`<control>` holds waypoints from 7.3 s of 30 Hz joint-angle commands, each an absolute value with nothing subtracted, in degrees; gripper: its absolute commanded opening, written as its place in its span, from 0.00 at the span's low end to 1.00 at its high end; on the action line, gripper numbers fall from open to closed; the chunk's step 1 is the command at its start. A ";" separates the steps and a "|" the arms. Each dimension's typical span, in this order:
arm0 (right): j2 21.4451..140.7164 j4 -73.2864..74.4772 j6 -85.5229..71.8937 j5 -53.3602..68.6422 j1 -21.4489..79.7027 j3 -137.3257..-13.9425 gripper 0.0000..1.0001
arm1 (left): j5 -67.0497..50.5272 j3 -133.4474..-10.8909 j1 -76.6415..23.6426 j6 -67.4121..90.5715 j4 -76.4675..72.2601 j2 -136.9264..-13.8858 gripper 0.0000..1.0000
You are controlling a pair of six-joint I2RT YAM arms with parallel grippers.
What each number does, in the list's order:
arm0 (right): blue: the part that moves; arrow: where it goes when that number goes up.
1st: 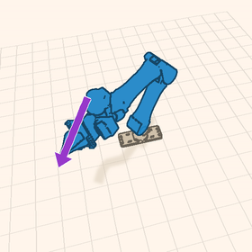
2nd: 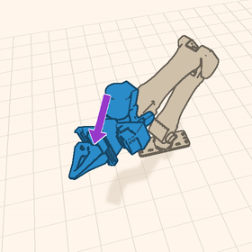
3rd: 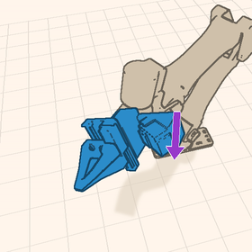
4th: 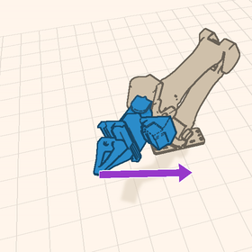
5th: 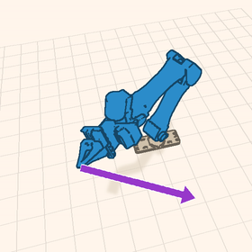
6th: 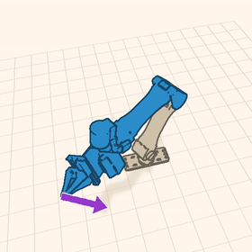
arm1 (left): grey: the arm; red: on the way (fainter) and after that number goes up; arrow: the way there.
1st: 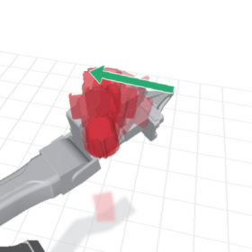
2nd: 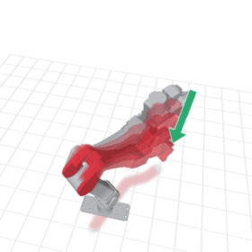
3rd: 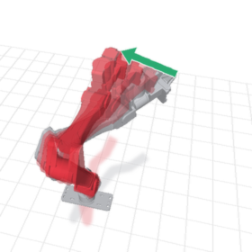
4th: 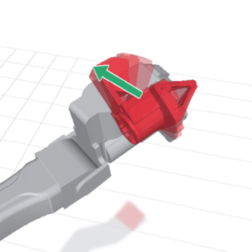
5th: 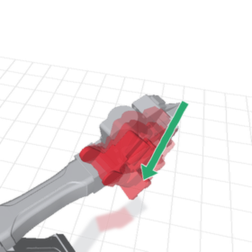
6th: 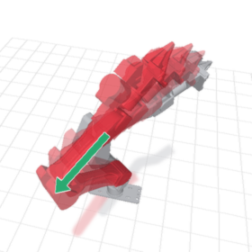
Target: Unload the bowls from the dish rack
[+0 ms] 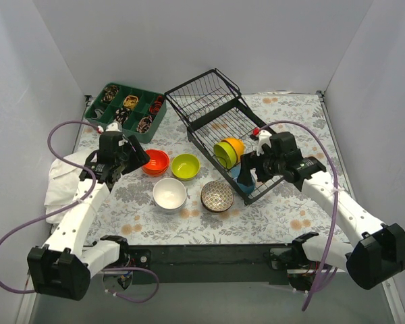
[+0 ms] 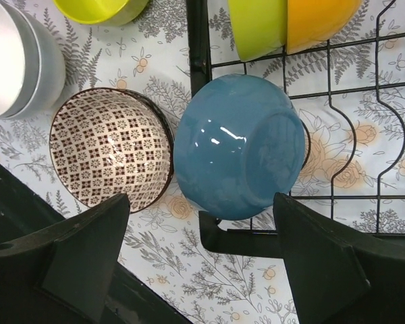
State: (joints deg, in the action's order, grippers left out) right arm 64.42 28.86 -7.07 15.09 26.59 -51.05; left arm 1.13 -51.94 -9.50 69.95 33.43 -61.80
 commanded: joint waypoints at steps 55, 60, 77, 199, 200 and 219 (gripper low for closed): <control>104.33 19.68 7.38 39.03 14.41 -76.38 0.47 | -9.14 -45.62 -9.32 74.79 47.02 -37.18 0.90; 99.85 19.51 6.95 29.55 15.20 -75.15 0.45 | -9.23 -45.26 -9.32 74.79 46.23 -37.62 0.90; 91.76 18.11 0.53 25.50 15.29 -72.86 0.22 | -14.32 -44.65 -9.32 75.59 42.81 -38.32 0.91; 64.42 27.25 -9.85 22.50 19.07 -56.95 0.98 | 10.46 -50.72 2.09 79.80 48.60 -64.42 0.00; 64.42 27.42 -9.76 22.59 18.99 -56.78 0.99 | 10.29 -50.36 2.72 80.24 48.86 -64.68 0.00; 67.76 26.28 -6.95 24.61 19.07 -52.91 0.99 | 7.47 -36.74 12.48 83.85 39.03 -65.21 0.02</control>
